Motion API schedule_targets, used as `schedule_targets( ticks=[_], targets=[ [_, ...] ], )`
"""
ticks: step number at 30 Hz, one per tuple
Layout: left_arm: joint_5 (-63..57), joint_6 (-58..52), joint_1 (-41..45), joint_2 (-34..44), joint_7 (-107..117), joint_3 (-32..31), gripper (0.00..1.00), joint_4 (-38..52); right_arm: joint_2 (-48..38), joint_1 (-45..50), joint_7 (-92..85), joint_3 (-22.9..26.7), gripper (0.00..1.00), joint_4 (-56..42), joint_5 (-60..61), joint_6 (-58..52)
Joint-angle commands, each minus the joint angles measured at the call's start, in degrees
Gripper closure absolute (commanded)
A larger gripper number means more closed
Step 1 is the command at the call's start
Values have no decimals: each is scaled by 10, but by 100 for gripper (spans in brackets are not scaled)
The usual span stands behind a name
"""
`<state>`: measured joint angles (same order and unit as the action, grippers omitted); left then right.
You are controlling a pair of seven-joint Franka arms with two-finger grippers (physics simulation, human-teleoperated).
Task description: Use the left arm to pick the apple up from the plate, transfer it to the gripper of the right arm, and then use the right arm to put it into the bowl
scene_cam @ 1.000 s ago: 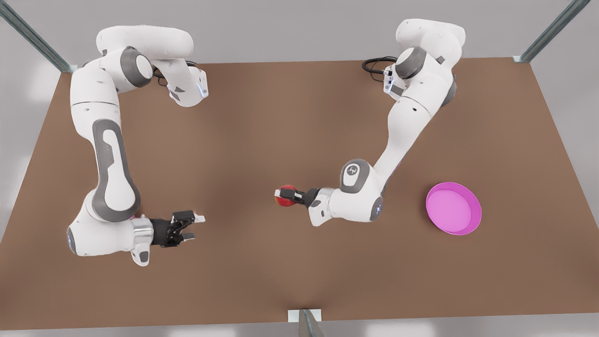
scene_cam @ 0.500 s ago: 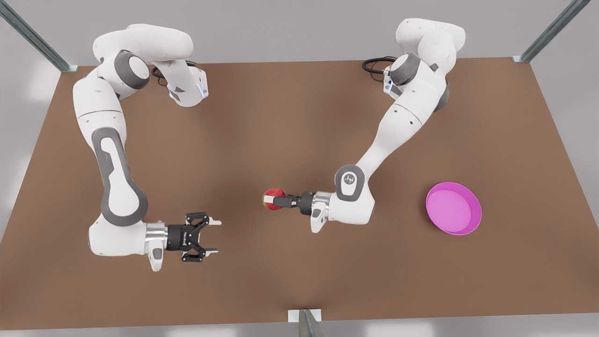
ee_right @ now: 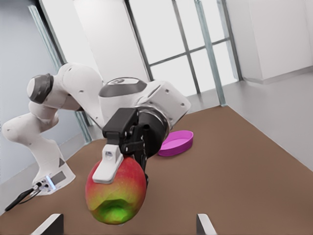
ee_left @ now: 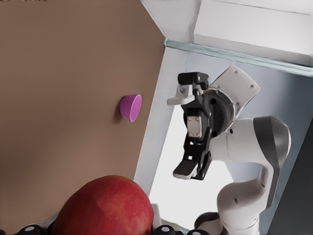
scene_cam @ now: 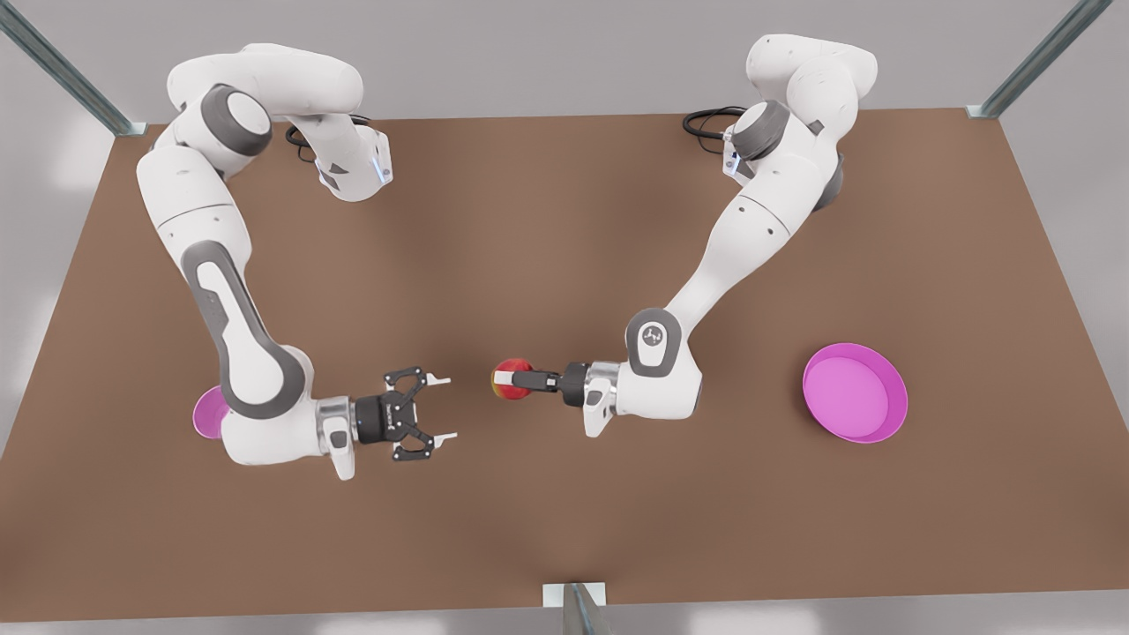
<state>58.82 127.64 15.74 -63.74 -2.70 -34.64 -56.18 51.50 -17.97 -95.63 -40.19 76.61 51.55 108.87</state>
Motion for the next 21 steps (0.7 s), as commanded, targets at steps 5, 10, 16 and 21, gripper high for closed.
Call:
schedule_targets(
  ticks=[5, 10, 16, 21],
  targets=[
    [5, 6, 1, 1, -60, -1, 32, 0, 0, -5, -191, -23, 0, 27, 16, 39],
    [5, 12, 3, 1, -60, 0, 32, 0, 6, 1, -192, -31, 0, 31, 30, 59],
    [5, 13, 2, 1, -62, 0, 32, 0, 4, 0, -192, -36, 0, 64, 32, 67],
    [5, 23, 3, 1, -63, 0, 32, 0, 12, 11, -192, -36, 0, 64, 39, 86]
  ],
)
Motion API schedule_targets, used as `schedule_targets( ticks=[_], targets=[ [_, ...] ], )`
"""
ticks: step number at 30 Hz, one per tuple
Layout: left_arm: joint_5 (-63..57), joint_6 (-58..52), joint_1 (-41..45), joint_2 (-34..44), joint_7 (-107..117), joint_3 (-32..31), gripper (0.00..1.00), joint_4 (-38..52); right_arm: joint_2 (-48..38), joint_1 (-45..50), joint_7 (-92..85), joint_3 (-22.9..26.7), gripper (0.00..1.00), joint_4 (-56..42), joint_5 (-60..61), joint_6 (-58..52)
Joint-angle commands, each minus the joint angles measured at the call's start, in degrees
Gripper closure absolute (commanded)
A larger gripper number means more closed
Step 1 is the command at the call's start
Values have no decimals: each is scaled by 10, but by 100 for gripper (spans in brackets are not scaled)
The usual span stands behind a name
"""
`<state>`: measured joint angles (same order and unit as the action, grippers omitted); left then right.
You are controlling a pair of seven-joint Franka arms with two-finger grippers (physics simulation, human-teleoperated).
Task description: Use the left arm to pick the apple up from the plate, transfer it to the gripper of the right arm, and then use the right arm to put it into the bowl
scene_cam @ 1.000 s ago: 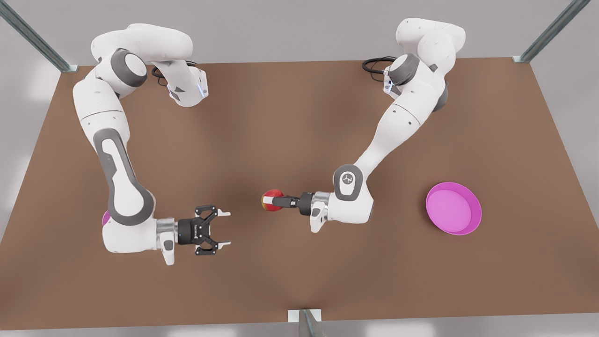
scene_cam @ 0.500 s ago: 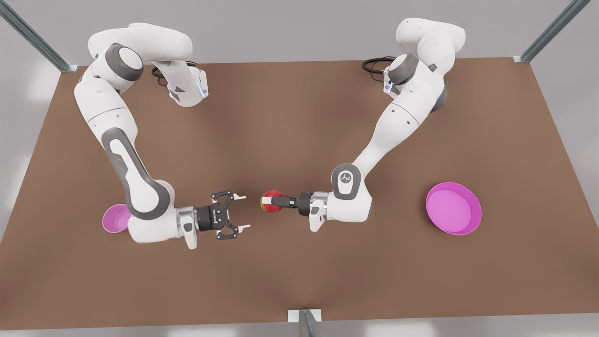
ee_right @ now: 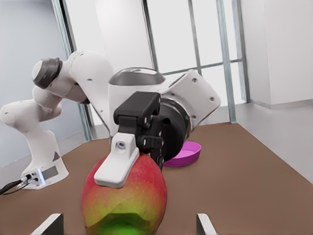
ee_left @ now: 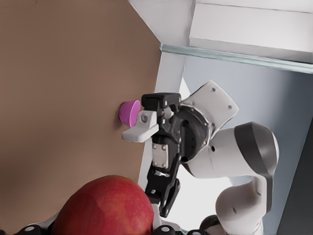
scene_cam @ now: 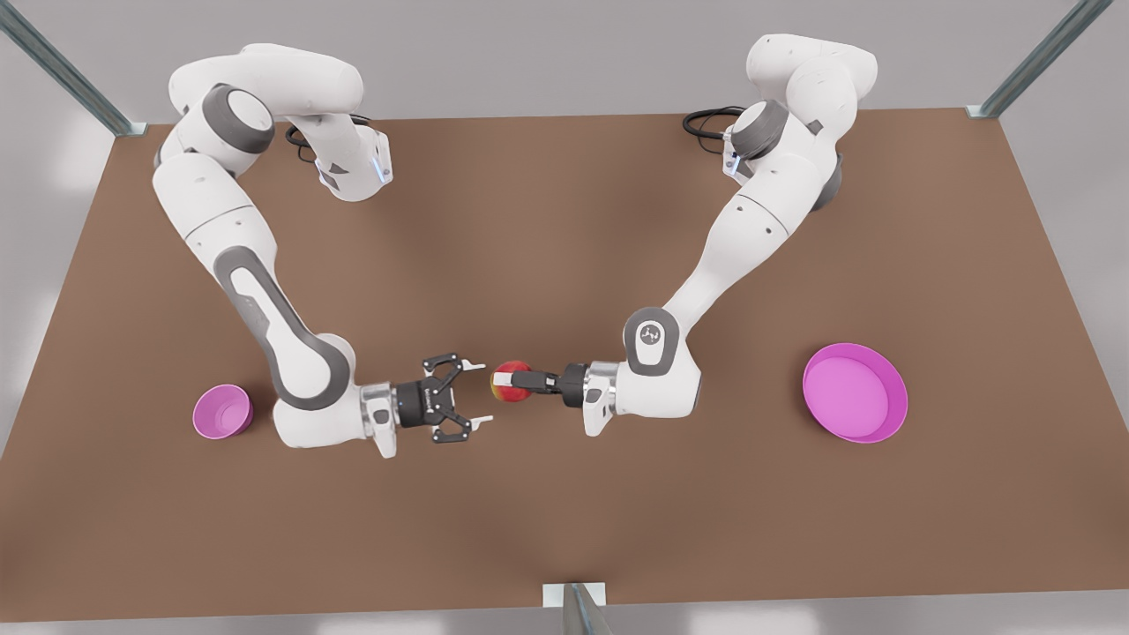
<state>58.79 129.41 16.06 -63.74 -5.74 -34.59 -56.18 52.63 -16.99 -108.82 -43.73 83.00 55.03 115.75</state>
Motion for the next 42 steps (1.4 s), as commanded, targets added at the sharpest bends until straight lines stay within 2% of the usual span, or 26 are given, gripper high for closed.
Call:
schedule_targets(
  ticks=[1, 34, 36, 42],
  targets=[
    [5, 8, 0, 1, -32, 0, 32, 0, 1, 5, -60, 0, 0, -1, 6, 19],
    [6, 30, 6, -2, -28, -1, 32, 5, 38, 40, -59, -7, 0, -8, 51, 37],
    [6, 30, 6, -2, -28, -1, 32, 5, 38, 39, -59, -7, 10, -8, 51, 36],
    [6, 30, 6, -5, -30, -1, 32, 5, 38, 35, -58, -15, 11, -12, 55, 33]
  ],
)
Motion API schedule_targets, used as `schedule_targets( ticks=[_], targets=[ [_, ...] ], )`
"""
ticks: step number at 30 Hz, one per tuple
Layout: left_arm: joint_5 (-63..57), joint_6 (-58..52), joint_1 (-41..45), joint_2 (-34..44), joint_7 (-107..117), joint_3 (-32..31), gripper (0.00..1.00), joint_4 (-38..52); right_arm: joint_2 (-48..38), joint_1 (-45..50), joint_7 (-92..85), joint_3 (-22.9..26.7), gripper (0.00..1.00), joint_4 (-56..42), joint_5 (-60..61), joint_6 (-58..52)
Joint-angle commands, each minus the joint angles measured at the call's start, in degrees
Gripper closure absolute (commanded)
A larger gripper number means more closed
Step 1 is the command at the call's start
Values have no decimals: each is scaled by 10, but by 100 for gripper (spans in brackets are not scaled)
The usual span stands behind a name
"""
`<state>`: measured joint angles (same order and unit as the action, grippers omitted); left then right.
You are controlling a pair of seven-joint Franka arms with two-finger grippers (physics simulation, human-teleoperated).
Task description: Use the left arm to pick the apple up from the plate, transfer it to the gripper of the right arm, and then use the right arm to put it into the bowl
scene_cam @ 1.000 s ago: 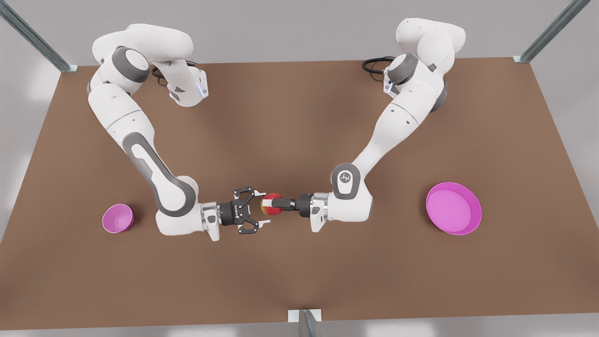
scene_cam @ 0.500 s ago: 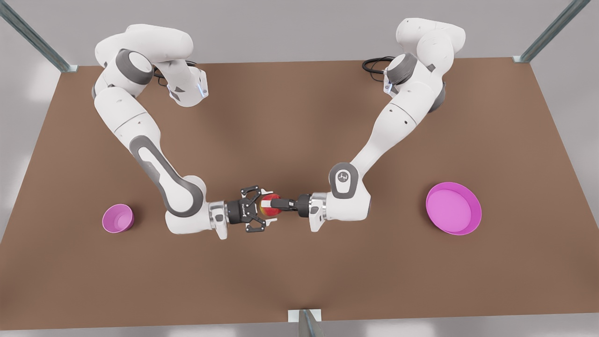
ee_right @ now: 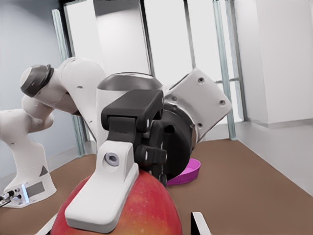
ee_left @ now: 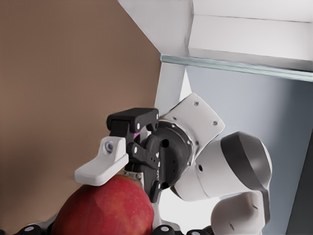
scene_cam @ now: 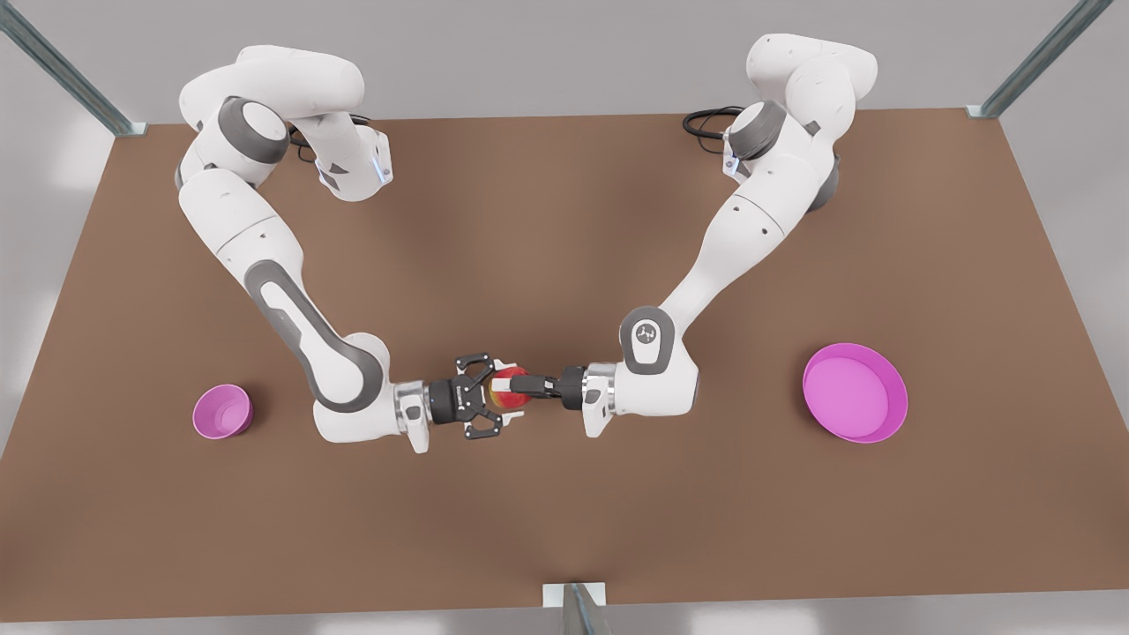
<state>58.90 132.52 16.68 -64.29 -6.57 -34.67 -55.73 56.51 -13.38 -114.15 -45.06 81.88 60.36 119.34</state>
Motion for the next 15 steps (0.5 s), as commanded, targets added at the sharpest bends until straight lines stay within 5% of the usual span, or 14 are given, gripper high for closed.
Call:
schedule_targets(
  ticks=[1, 3, 10, 15],
  targets=[
    [5, -2, 0, 0, -21, 0, 32, 0, -1, -1, -5, -2, 11, -1, 2, -3],
    [5, -2, 3, 0, -21, 0, 32, 0, -1, -1, -5, -2, 11, -1, 3, -3],
    [4, -2, 3, 1, -20, 0, 32, 0, 0, 0, -5, -2, 36, 0, 2, -2],
    [5, -1, 4, 1, -20, 0, 31, 0, 0, -1, -5, -2, 41, 0, 2, -2]
  ],
)
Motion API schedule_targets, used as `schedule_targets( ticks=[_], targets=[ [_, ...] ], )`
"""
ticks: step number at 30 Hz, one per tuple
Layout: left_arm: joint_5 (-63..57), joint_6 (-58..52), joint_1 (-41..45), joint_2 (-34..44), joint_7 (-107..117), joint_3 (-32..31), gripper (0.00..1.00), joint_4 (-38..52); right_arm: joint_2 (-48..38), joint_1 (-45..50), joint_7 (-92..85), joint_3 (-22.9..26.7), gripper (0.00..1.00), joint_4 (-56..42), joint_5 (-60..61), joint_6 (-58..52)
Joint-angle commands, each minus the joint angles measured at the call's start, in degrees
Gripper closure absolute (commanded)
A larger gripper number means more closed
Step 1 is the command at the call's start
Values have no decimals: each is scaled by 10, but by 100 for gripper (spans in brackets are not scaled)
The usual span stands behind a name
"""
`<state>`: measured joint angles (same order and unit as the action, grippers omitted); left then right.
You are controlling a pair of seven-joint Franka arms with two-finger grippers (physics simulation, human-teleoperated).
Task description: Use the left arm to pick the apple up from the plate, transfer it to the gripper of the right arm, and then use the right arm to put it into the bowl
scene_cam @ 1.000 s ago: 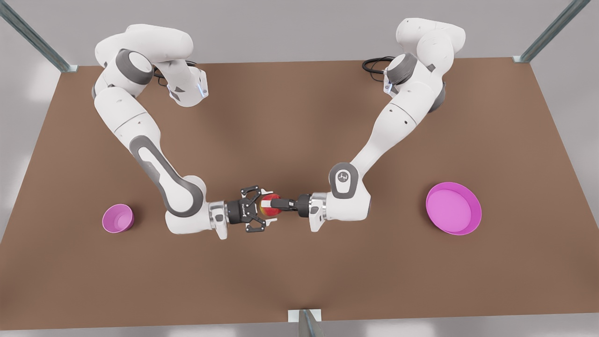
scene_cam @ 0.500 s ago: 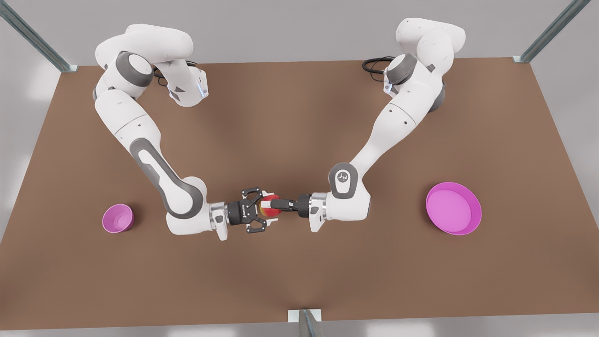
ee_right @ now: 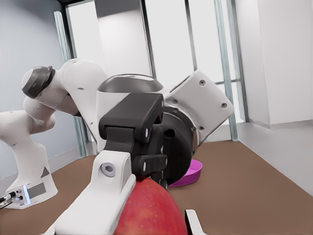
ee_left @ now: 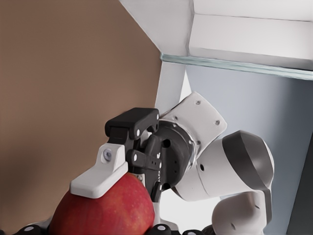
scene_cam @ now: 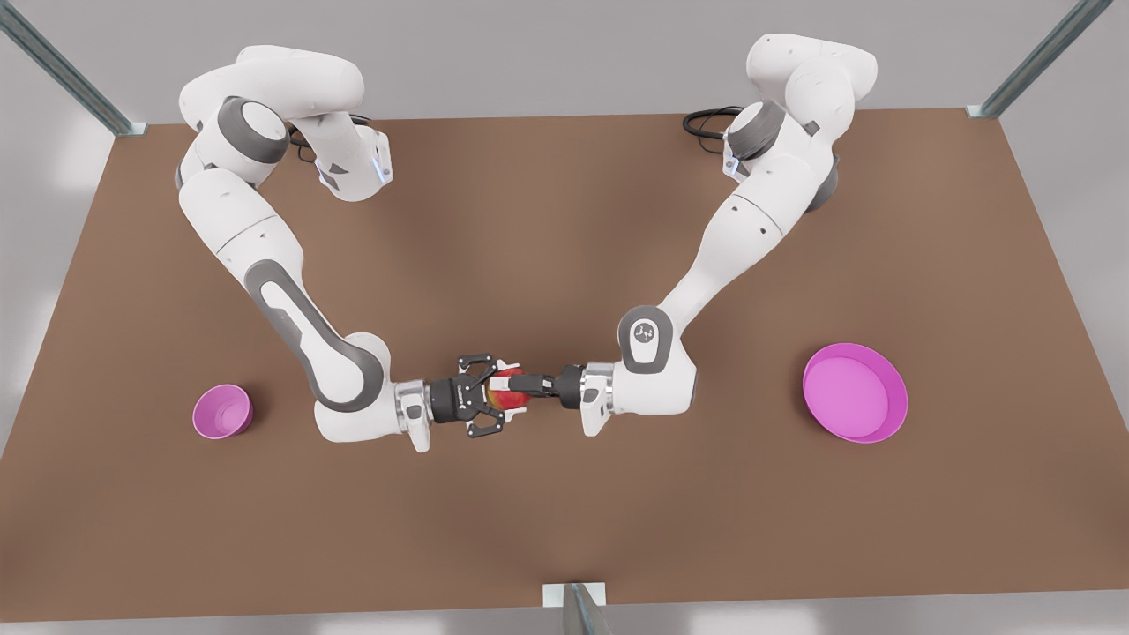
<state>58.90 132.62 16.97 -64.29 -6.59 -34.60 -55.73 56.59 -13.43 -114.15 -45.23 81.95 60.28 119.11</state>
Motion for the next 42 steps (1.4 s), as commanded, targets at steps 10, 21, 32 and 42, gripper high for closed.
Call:
schedule_targets(
  ticks=[10, 21, 32, 42],
  targets=[
    [5, -2, 1, 2, -19, -1, 18, 0, -1, -4, -5, 0, 44, 0, 3, -2],
    [4, 4, 0, 14, 16, -2, 0, 0, -10, -63, 10, 1, 44, 0, -75, -60],
    [-730, -610, -278, 229, 304, -20, 0, -7, -60, -167, 122, 5, 44, -69, -672, -202],
    [-622, -488, -164, 531, 169, 246, 0, -331, -69, -201, -19, 10, 43, -95, -958, -206]
  ],
)
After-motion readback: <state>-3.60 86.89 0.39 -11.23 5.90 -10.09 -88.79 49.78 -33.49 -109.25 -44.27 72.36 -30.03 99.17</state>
